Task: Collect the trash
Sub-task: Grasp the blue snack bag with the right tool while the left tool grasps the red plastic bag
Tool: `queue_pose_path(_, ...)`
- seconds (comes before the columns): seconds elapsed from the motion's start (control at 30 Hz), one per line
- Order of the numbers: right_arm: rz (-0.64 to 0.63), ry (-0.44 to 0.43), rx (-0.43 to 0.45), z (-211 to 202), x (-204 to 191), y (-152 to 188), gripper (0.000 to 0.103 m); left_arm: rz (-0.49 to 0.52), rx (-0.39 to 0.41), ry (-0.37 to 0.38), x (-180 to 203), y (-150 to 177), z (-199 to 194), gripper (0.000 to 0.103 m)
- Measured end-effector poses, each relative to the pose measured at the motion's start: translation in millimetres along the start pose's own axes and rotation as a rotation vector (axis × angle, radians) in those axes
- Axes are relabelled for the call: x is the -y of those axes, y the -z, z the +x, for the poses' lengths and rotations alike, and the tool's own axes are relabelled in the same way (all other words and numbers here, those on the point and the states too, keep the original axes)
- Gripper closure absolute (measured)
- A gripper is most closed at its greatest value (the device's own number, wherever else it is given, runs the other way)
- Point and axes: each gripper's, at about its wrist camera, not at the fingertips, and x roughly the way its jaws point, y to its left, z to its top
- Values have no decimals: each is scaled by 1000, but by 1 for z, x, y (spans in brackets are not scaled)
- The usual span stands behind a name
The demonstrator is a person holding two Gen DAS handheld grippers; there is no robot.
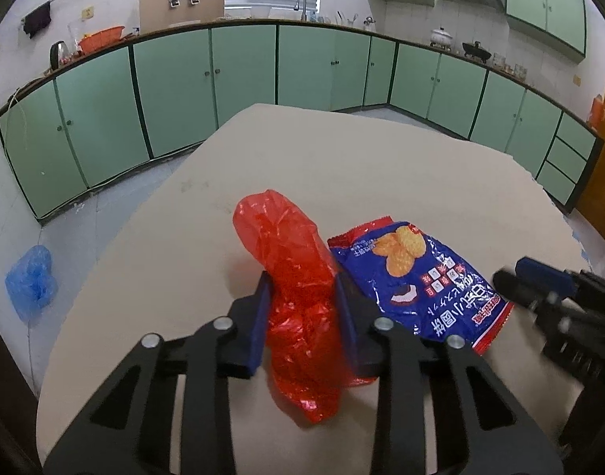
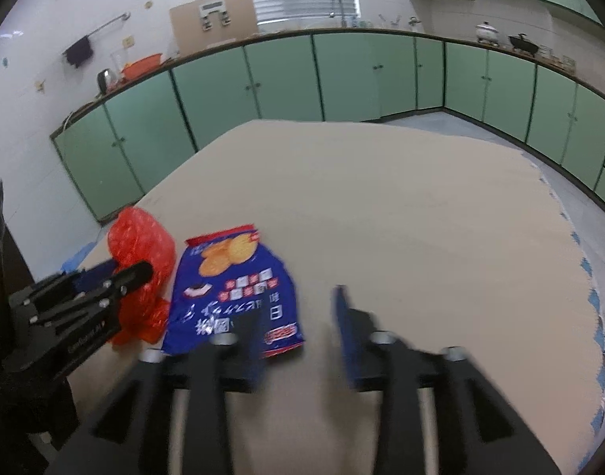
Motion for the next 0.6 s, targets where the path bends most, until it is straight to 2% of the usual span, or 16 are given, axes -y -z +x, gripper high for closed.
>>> queue_pose_path(0.1,-10,-3,-32,7,-2,1,41,-14,18,-11,-2,0,-4,80)
queue_pose_path(0.27,-27,-22,-95,19,-6,2,43,-22,30,-27,-5,-2,-5,81)
queue_pose_path(0.3,-34,-13,-97,19,-7,3,53,-22,27,-28,-5,-2,-4,81)
queue_pose_path(0.33,-41,-11,-98,20,-8,2,69,-21,25,-28,-7,-3,-4,82)
queue_pose_path(0.43,-54,-9,-96,20,-12,2,89,-17,17,-29,-6,-5,-1,82)
queue_pose_path(0.5,-45,-14,-89,18,-9,3,96,-15,20,-30,-6,-5,-2,82)
queue_pose_path(0.6,-31,-19,-66,12,-5,5,99,-10,28,-32,-6,-5,-3,82)
